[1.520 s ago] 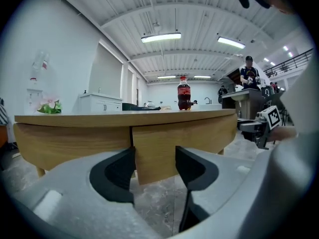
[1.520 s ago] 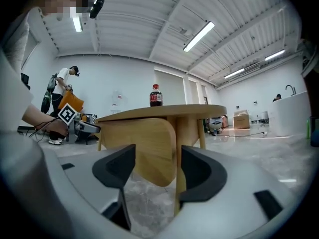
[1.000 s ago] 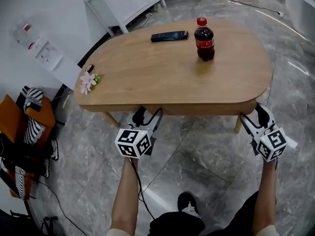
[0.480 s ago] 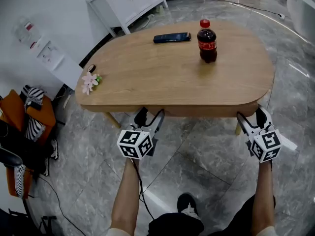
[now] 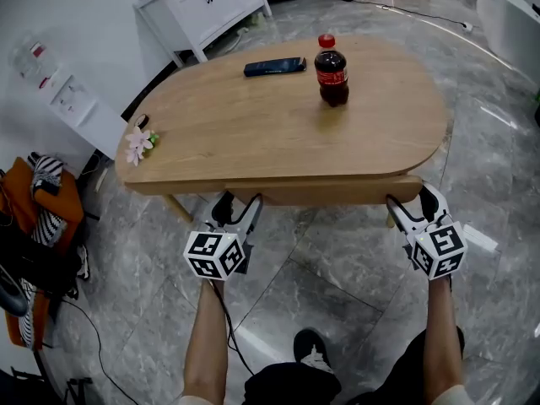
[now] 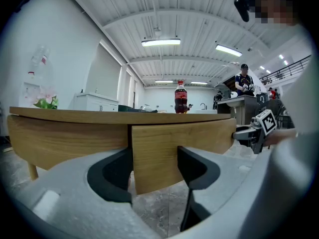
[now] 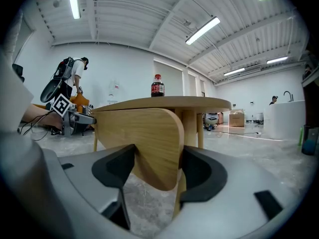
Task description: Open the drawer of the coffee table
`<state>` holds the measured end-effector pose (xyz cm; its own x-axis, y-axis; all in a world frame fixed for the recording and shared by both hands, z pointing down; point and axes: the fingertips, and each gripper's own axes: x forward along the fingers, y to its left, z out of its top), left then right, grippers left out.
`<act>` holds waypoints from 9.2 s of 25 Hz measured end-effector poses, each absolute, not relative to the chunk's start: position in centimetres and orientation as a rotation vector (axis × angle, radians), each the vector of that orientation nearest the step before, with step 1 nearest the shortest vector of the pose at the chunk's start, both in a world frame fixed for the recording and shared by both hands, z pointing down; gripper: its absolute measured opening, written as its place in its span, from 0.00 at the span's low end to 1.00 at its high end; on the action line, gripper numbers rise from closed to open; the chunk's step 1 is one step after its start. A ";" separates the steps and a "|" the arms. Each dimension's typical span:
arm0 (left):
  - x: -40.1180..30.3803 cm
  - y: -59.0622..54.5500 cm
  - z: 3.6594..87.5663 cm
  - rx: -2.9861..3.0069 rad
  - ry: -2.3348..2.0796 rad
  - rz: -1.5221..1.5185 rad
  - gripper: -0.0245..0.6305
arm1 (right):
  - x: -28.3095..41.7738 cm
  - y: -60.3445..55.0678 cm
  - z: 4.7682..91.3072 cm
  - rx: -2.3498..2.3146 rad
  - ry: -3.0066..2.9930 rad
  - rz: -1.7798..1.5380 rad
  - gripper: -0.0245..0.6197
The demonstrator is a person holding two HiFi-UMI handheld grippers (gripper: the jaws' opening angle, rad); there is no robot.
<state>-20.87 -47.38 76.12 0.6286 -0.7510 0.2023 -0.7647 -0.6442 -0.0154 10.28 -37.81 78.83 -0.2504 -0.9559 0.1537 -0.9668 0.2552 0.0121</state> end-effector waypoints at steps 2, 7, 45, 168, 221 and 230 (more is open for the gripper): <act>-21.0 -47.0 76.2 2.768 -1.289 0.299 0.44 | 10.2 -37.3 78.9 1.839 -2.386 0.122 0.50; -21.2 -46.1 76.1 2.758 -1.300 0.301 0.45 | 9.9 -36.4 78.8 1.842 -2.390 0.120 0.50; -22.8 -41.0 76.1 2.707 -1.324 0.359 0.45 | 8.5 -31.5 78.9 1.792 -2.379 0.164 0.50; -16.5 -24.0 53.4 2.182 -1.052 0.680 0.44 | -1.7 -21.0 54.9 1.460 -2.240 0.869 0.46; -18.7 -4.1 27.6 2.305 -1.238 0.599 0.06 | -8.3 -1.7 30.0 1.751 -2.184 0.862 0.06; -17.7 -3.3 28.0 2.304 -1.213 0.589 0.06 | -7.6 -0.7 30.2 1.743 -2.180 0.847 0.06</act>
<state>-17.66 -3.27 28.04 0.5176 -0.6411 0.5666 -0.8417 -0.5004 0.2028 -7.55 -0.67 30.21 -0.2695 -0.8173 0.5093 -0.9468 0.1283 -0.2951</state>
